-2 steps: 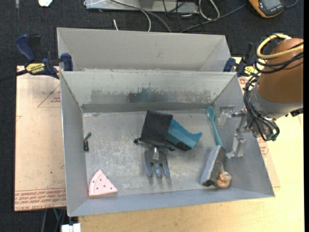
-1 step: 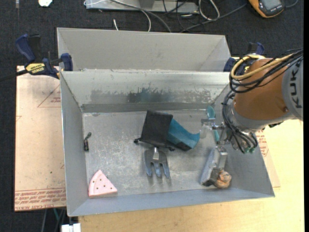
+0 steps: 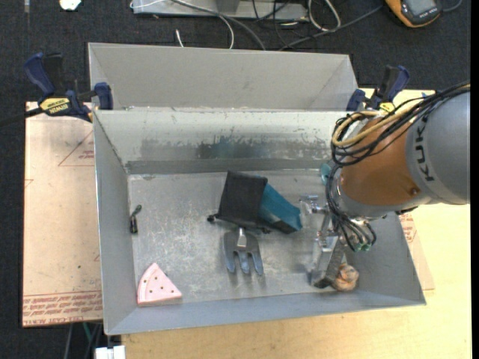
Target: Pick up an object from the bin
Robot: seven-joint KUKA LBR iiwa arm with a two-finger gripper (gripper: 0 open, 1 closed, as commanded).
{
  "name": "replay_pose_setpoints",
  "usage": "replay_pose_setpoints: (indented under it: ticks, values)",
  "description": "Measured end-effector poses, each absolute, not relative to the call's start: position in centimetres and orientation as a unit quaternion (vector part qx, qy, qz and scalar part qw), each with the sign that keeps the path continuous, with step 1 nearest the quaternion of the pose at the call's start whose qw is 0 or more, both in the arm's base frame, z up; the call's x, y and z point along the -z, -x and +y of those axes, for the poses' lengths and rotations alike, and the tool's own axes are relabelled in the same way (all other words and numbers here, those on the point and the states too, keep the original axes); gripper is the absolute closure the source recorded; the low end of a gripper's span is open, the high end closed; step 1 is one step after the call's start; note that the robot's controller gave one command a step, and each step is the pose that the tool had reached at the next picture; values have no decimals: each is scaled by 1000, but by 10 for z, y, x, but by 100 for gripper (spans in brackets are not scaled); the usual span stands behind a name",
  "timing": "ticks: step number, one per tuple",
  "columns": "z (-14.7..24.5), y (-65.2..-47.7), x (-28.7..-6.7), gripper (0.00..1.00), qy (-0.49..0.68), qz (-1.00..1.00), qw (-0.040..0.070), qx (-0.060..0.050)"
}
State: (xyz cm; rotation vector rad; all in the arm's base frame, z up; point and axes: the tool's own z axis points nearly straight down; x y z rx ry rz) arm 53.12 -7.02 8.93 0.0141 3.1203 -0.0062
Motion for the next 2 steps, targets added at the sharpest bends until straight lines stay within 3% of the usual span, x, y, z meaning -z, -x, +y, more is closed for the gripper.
replay_pose_setpoints:
  ticks: [1, 2]
  values:
    - [-35, -581, -105, 0, 60, 998, 7, 3]
    - [-16, -600, -115, 0, 72, 997, 8, 3]
